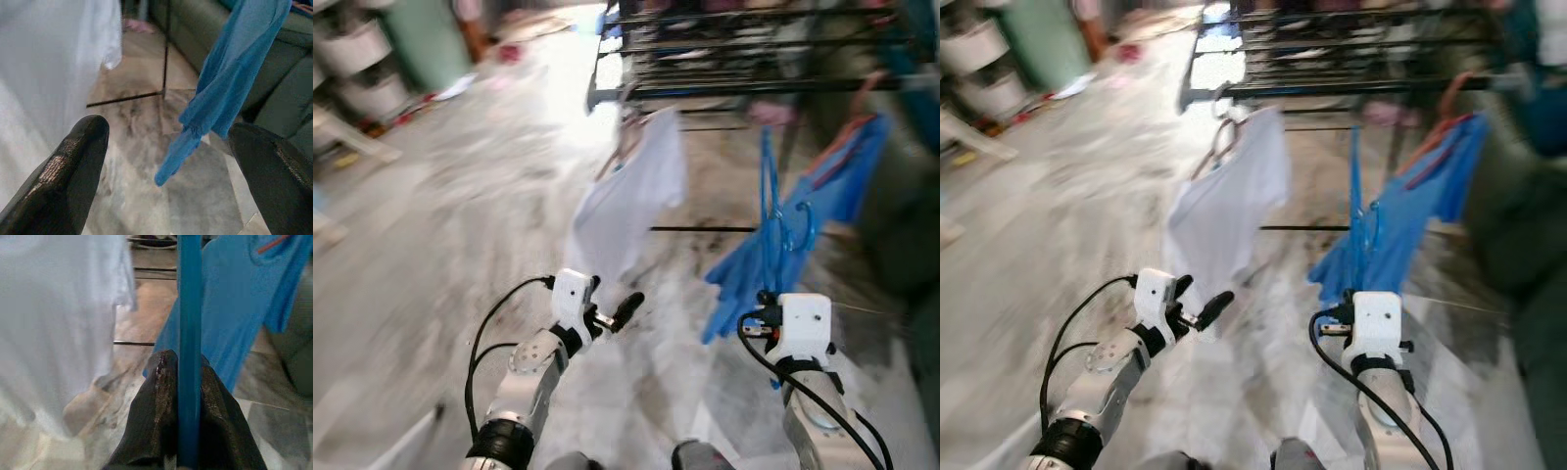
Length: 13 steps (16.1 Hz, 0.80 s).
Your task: Hang hanger
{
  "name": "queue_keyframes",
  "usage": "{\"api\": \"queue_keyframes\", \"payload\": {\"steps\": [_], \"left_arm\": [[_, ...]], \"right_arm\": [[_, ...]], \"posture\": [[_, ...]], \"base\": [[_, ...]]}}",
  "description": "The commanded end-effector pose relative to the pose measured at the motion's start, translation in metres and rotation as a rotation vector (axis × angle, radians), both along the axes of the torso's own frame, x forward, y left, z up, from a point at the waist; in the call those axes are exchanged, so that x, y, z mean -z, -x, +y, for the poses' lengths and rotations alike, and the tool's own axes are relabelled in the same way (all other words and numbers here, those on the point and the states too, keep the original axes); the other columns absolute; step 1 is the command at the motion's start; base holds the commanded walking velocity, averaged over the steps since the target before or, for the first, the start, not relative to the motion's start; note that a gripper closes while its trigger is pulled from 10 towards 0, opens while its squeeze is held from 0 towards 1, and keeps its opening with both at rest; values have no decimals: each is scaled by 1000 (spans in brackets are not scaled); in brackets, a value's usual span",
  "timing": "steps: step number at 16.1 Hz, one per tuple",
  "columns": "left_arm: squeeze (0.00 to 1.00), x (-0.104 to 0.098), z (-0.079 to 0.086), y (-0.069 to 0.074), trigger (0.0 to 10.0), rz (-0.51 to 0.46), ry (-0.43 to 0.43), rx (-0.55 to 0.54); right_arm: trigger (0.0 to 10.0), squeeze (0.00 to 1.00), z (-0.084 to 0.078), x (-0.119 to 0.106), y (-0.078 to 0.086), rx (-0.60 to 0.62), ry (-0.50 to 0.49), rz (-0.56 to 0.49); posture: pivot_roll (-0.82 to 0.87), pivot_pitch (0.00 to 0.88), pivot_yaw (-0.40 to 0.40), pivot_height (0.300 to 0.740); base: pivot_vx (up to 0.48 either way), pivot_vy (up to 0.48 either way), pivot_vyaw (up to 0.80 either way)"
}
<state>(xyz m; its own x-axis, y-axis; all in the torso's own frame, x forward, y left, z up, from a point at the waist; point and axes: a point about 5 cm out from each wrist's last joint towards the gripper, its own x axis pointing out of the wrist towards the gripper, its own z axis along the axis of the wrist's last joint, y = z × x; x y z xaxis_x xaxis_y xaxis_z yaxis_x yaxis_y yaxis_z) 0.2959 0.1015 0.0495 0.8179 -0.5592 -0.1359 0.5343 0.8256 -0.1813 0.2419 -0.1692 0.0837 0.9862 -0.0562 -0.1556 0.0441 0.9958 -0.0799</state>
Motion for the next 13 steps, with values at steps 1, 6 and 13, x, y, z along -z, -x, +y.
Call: {"api": "queue_keyframes", "payload": {"steps": [1, 6, 13], "left_arm": [[0, 3, 5, 1, 10000, 9, -15, -5], [0, 3, 3, 1, 10000, 4, -18, 4], [0, 11, 7, 9, 10000, 21, -51, -26]], "right_arm": [[10000, 0, 5, -1, 1, -10, -8, -4], [10000, 0, 6, 0, 2, -18, -10, 0], [10000, 0, 12, 7, 7, -83, -15, 56]], "posture": [[-220, 191, 82, 740], [-223, 188, 82, 740], [-222, 190, 80, 740]], "base": [[345, 0, -800], [349, 0, -378], [50, 0, 0]]}}
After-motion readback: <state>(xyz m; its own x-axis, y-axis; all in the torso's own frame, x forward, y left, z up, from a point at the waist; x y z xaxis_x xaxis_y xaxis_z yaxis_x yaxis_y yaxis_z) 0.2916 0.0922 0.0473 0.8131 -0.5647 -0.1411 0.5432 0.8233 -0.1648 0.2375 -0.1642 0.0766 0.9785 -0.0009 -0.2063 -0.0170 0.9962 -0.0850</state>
